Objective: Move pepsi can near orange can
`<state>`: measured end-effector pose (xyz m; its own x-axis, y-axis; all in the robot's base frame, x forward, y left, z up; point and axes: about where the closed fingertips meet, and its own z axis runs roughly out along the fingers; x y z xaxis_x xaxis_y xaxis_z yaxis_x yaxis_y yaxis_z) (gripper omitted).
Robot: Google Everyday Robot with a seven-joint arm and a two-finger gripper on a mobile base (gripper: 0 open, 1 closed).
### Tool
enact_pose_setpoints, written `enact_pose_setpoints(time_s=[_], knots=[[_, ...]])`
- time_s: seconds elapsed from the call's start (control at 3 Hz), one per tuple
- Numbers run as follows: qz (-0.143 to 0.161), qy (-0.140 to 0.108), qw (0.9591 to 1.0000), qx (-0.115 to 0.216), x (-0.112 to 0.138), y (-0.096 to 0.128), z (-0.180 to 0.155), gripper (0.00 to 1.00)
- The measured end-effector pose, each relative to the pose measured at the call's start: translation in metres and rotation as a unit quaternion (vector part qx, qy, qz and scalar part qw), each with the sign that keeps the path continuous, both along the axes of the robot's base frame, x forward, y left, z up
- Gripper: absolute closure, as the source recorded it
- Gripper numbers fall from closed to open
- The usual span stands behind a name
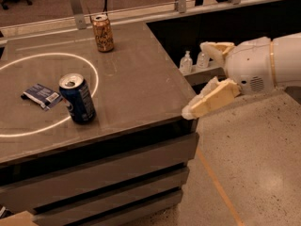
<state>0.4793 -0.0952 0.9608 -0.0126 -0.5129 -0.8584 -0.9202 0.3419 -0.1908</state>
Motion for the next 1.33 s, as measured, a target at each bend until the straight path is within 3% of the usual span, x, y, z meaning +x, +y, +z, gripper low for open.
enact_pose_setpoints(time_s=[0.33, 0.67, 1.0, 1.33], knots=[[0.056, -0.001, 0.9975, 0.043, 0.002, 0.050, -0.011, 0.00], [0.069, 0.002, 0.9945, 0.080, 0.006, 0.081, -0.030, 0.00], [0.056, -0.004, 0.9903, 0.127, 0.016, 0.114, -0.042, 0.00], [0.056, 0.000, 0.9902, 0.128, 0.012, 0.120, -0.046, 0.00]])
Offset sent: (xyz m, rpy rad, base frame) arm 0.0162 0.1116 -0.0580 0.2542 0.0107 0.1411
